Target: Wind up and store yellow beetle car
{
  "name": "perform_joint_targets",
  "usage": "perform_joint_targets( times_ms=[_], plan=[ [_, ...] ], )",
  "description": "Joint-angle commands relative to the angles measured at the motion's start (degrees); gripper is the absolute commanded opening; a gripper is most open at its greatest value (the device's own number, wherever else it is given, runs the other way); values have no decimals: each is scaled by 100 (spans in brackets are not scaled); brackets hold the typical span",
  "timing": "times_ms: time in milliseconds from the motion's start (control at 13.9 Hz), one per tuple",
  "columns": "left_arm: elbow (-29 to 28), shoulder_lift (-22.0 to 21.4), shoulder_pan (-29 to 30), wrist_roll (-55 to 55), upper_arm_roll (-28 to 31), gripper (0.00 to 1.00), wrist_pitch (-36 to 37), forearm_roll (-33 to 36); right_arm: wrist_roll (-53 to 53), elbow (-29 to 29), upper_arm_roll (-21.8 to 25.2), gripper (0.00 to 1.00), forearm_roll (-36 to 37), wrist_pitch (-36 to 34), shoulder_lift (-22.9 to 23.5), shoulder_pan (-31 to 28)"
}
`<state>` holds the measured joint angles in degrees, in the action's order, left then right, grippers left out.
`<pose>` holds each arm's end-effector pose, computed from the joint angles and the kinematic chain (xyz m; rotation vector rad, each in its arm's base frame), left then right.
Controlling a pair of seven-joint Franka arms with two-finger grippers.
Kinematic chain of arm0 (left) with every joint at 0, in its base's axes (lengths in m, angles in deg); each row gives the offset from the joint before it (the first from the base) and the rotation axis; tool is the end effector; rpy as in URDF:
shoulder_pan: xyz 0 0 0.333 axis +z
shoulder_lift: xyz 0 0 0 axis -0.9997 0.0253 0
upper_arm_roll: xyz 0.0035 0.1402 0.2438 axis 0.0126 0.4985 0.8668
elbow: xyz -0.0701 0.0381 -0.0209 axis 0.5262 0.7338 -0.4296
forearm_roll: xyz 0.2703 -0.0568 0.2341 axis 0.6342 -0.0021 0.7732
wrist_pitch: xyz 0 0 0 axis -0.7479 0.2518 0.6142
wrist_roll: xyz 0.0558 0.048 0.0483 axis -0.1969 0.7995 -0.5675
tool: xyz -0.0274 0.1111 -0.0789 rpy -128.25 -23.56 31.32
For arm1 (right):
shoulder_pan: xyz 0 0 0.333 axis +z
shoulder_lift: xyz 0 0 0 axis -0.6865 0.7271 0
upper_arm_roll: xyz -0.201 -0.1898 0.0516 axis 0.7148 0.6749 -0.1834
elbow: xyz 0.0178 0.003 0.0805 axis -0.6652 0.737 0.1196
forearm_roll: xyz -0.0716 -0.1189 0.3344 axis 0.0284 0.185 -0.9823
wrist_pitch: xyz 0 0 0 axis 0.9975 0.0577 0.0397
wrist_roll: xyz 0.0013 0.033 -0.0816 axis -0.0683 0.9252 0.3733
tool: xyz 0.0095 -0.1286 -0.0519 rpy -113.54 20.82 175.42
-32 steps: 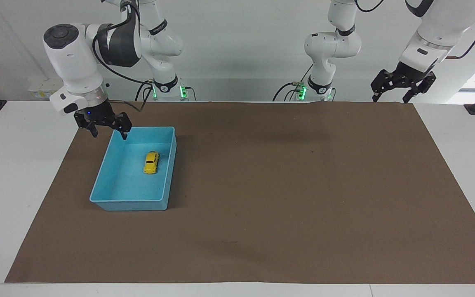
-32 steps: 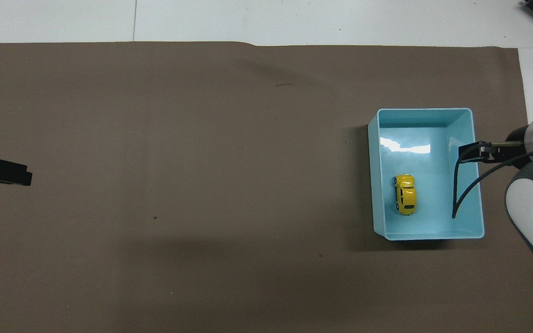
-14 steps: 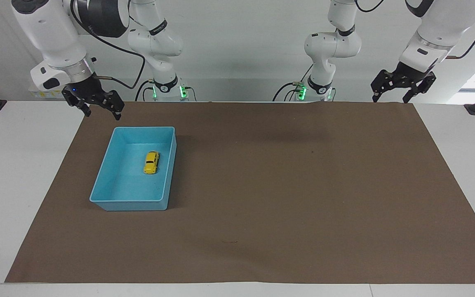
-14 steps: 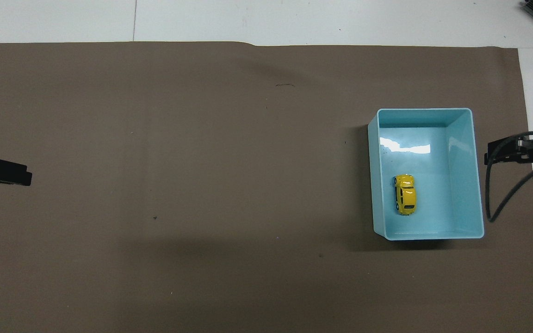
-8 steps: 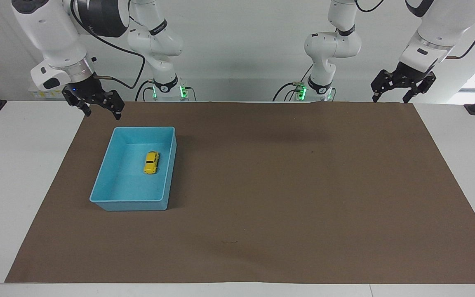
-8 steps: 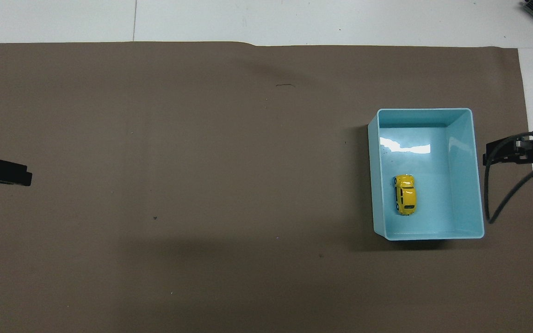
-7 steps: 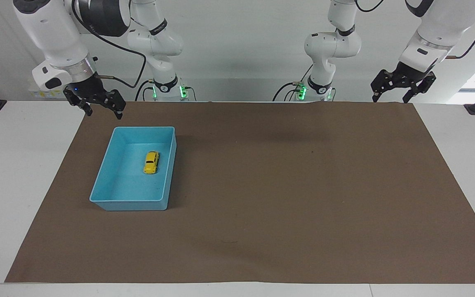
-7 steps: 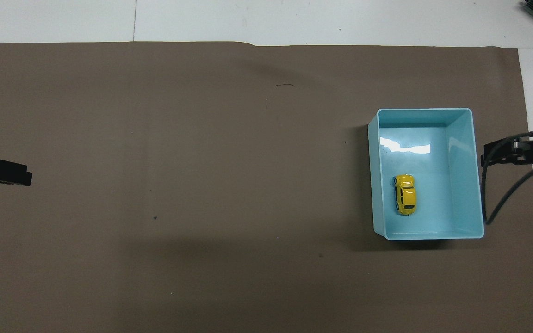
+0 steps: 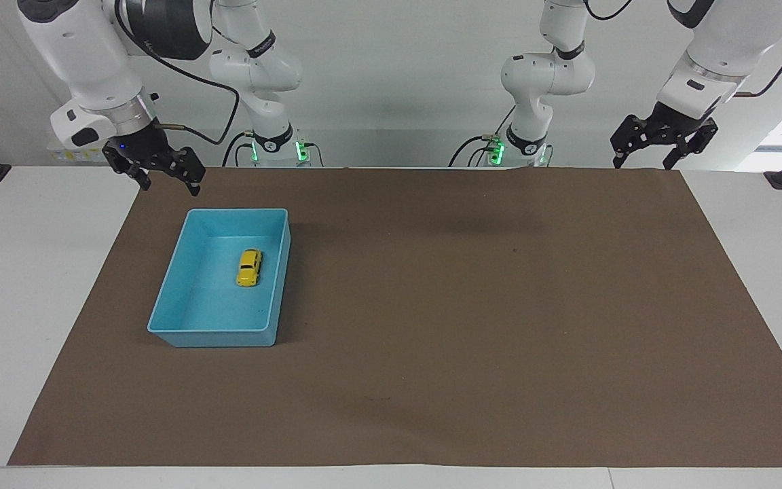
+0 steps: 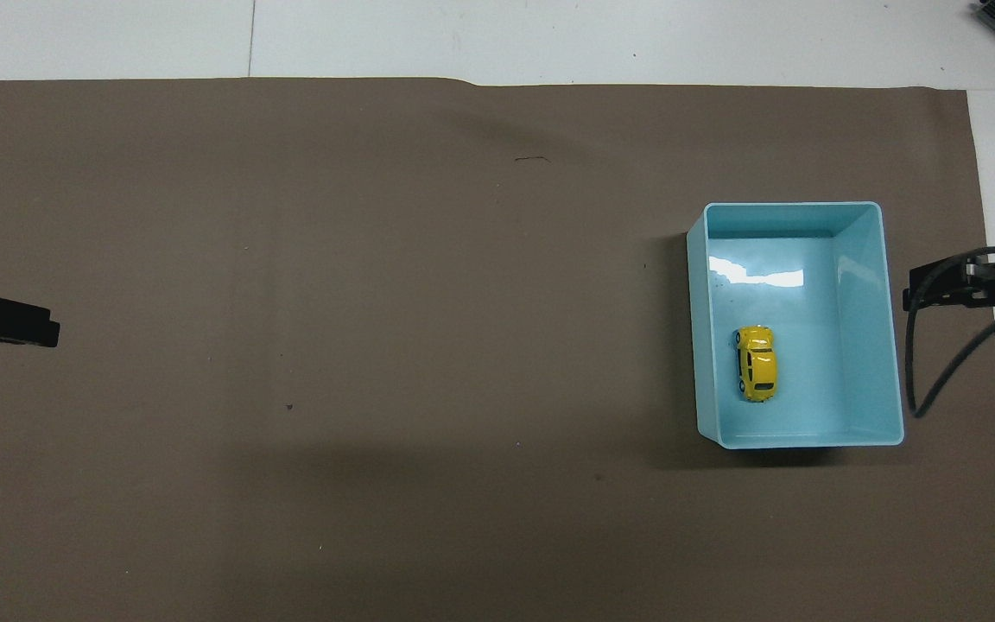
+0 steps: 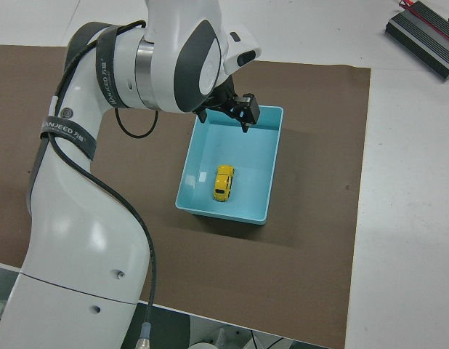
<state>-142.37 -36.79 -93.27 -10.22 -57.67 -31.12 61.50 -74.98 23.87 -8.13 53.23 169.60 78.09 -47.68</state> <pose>0.4818 -0.0242 0.5750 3.1289 -0.1481 -0.0387 0.5137 -0.0315 0.5339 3.1095 -0.2226 -0.0689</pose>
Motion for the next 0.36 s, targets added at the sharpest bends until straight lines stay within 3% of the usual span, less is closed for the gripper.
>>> perform_joint_targets(
  times_ms=[0,288],
  plan=[
    [103,3,103,58,-51,100,144,29,-30,-111,26,100,-83,-20,65,54],
    [103,3,103,58,-51,100,144,29,-48,-84,26,100,-75,-29,47,55]
  ],
)
